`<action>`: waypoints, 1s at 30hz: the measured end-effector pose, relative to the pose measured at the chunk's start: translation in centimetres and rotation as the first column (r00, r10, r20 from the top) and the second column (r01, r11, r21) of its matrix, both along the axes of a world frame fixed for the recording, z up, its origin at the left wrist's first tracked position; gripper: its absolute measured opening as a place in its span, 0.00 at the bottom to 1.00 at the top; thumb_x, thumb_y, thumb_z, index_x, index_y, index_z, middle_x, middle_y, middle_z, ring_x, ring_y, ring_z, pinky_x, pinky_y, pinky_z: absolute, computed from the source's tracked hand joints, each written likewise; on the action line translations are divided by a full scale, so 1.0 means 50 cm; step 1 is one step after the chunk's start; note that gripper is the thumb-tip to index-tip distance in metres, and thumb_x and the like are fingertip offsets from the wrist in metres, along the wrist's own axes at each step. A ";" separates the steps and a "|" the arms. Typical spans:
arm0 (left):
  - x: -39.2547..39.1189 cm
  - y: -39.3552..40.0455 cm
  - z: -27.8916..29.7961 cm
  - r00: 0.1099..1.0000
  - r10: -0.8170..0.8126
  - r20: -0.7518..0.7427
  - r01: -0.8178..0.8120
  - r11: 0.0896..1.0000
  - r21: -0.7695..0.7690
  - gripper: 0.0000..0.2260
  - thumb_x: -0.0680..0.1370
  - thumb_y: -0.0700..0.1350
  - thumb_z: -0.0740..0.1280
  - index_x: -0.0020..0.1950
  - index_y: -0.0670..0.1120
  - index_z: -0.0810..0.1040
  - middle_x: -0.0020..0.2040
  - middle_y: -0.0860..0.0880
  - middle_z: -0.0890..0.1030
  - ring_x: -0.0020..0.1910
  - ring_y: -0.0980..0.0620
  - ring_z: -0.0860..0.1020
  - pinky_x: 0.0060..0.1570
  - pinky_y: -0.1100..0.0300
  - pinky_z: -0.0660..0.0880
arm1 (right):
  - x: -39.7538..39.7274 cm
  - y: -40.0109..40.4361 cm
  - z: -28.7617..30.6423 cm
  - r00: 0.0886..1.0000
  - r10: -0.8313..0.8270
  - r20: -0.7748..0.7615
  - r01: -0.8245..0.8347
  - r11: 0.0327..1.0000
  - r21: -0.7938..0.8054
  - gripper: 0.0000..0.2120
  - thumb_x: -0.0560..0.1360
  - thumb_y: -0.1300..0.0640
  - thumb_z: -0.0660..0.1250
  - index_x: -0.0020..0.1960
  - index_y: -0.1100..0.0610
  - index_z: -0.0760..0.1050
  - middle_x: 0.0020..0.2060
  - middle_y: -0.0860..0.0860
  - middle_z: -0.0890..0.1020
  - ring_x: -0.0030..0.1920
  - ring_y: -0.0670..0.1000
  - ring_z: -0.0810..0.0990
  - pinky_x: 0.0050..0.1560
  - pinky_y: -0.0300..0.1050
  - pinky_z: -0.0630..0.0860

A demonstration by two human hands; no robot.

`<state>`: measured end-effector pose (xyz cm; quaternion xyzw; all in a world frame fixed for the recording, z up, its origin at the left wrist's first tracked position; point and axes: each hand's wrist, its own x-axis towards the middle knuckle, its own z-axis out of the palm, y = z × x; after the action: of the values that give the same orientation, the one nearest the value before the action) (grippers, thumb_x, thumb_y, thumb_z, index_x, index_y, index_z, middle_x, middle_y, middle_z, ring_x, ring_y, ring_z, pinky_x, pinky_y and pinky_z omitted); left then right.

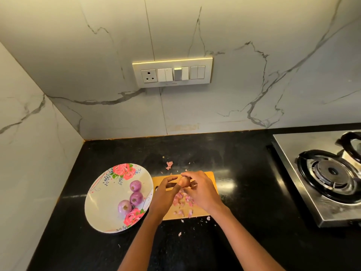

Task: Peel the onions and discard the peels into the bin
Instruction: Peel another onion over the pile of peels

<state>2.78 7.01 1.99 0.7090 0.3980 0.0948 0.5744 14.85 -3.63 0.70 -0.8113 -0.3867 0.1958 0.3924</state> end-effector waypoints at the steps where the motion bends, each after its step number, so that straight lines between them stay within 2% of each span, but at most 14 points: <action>1: 0.005 -0.006 0.010 1.000 -0.016 0.022 0.017 1.000 -0.021 0.15 0.78 0.61 0.67 0.62 0.59 0.75 0.57 0.60 0.80 0.55 0.62 0.79 0.50 0.65 0.76 | -0.005 -0.004 0.008 1.000 -0.004 -0.008 0.005 1.000 0.026 0.25 0.73 0.59 0.77 0.68 0.46 0.78 0.58 0.47 0.77 0.56 0.43 0.78 0.50 0.24 0.73; 3: 0.016 -0.015 0.022 0.995 -0.008 0.095 0.015 0.997 -0.072 0.16 0.75 0.62 0.68 0.60 0.59 0.77 0.56 0.58 0.83 0.54 0.60 0.81 0.49 0.66 0.77 | -0.009 -0.012 0.021 0.999 -0.027 -0.048 0.031 0.996 0.084 0.26 0.74 0.59 0.77 0.69 0.47 0.77 0.59 0.45 0.78 0.56 0.43 0.80 0.54 0.28 0.76; 5: 0.023 -0.021 0.032 0.987 0.020 0.158 0.001 0.991 -0.134 0.16 0.76 0.61 0.68 0.61 0.57 0.79 0.56 0.56 0.85 0.55 0.56 0.83 0.53 0.60 0.80 | -0.006 -0.023 0.034 0.988 -0.064 -0.141 0.088 0.982 0.169 0.24 0.73 0.61 0.77 0.67 0.48 0.78 0.59 0.44 0.80 0.56 0.41 0.82 0.55 0.33 0.79; 8: 0.027 -0.020 0.044 0.973 0.073 0.219 -0.016 0.968 -0.252 0.19 0.77 0.59 0.66 0.63 0.51 0.79 0.56 0.50 0.85 0.55 0.51 0.84 0.58 0.54 0.80 | 0.005 -0.032 0.053 0.965 -0.102 -0.242 0.164 0.955 0.248 0.15 0.74 0.61 0.76 0.60 0.51 0.82 0.51 0.42 0.85 0.52 0.39 0.83 0.54 0.34 0.79; 13: 0.040 -0.023 0.074 0.969 0.089 0.229 -0.012 0.949 -0.316 0.14 0.83 0.54 0.62 0.61 0.47 0.79 0.50 0.52 0.86 0.51 0.51 0.85 0.51 0.60 0.80 | 0.003 -0.038 0.068 0.950 -0.173 -0.260 0.253 0.915 0.315 0.10 0.75 0.55 0.77 0.56 0.50 0.85 0.48 0.41 0.86 0.51 0.41 0.84 0.53 0.36 0.80; 18: 0.024 -0.022 0.081 0.960 0.087 0.264 -0.006 0.956 -0.293 0.17 0.79 0.55 0.64 0.63 0.47 0.79 0.55 0.48 0.86 0.54 0.49 0.85 0.54 0.58 0.81 | -0.007 -0.033 0.076 0.955 -0.177 -0.239 0.249 0.914 0.321 0.04 0.75 0.53 0.75 0.50 0.50 0.85 0.41 0.41 0.86 0.45 0.42 0.84 0.46 0.33 0.78; 21: 0.020 -0.024 0.078 0.946 0.132 0.297 -0.044 0.958 -0.284 0.14 0.80 0.51 0.64 0.62 0.47 0.79 0.54 0.47 0.86 0.54 0.48 0.85 0.53 0.59 0.82 | -0.015 -0.027 0.079 0.959 -0.190 -0.209 0.249 0.920 0.304 0.04 0.77 0.52 0.74 0.50 0.51 0.85 0.38 0.41 0.84 0.43 0.41 0.83 0.43 0.31 0.76; 27: 0.022 -0.032 0.082 0.949 0.173 0.264 -0.078 0.938 -0.337 0.12 0.84 0.49 0.60 0.58 0.47 0.82 0.52 0.45 0.86 0.53 0.46 0.85 0.54 0.57 0.80 | -0.013 -0.018 0.081 0.949 -0.196 -0.249 0.266 0.918 0.292 0.06 0.79 0.51 0.72 0.52 0.52 0.83 0.42 0.44 0.85 0.43 0.42 0.84 0.44 0.34 0.79; 30: 0.022 -0.027 0.085 0.950 0.188 0.251 -0.096 0.936 -0.339 0.13 0.84 0.50 0.60 0.58 0.46 0.82 0.51 0.46 0.86 0.51 0.48 0.85 0.53 0.58 0.80 | -0.012 -0.016 0.076 0.955 -0.145 -0.260 0.221 0.931 0.291 0.07 0.80 0.50 0.71 0.55 0.51 0.83 0.47 0.44 0.85 0.49 0.42 0.83 0.49 0.35 0.79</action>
<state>3.87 5.65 6.22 0.5541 0.3738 0.1691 0.7244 14.25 -4.42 4.52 -0.7417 -0.2863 0.1878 0.5768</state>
